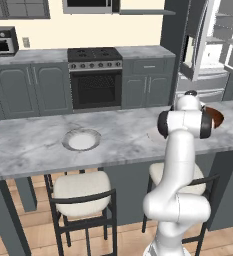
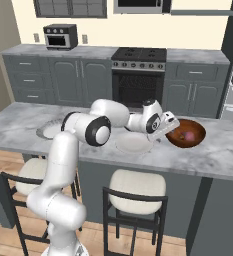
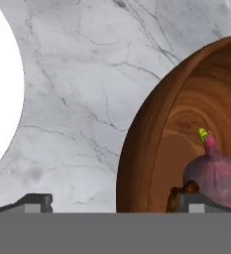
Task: Pick the chicken drumstick and onion from their plates and place them in the bowl. Then put the bowl in the fridge.
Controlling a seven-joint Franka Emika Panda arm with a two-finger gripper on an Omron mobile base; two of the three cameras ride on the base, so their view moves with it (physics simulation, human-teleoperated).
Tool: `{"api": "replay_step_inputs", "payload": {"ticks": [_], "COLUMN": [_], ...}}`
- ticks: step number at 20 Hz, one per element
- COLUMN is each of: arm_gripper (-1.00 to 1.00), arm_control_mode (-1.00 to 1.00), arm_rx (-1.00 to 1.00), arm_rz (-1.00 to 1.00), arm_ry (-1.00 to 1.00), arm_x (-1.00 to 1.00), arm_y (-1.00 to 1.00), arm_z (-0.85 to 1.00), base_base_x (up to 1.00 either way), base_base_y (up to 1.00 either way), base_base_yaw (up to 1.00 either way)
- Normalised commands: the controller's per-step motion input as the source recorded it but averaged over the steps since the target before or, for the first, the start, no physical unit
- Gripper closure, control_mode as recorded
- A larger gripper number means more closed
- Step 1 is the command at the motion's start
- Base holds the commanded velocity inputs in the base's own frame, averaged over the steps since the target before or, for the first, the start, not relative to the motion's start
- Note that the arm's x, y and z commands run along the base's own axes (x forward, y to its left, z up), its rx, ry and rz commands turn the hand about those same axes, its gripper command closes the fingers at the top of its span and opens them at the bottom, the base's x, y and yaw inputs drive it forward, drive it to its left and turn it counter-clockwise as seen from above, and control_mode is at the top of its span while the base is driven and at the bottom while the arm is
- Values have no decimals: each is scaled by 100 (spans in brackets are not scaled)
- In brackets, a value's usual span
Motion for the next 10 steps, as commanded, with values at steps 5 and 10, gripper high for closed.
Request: {"api": "replay_step_inputs", "payload": {"ticks": [5,10], "arm_gripper": [-100,-100], "arm_control_mode": [-100,-100], "arm_rx": [0,0], "arm_rz": [0,0], "arm_ry": [1,1], "arm_x": [35,13], "arm_y": [-15,-16], "arm_z": [-2,-13], "base_base_x": [0,0], "base_base_y": [0,0], "base_base_yaw": [0,0]}}
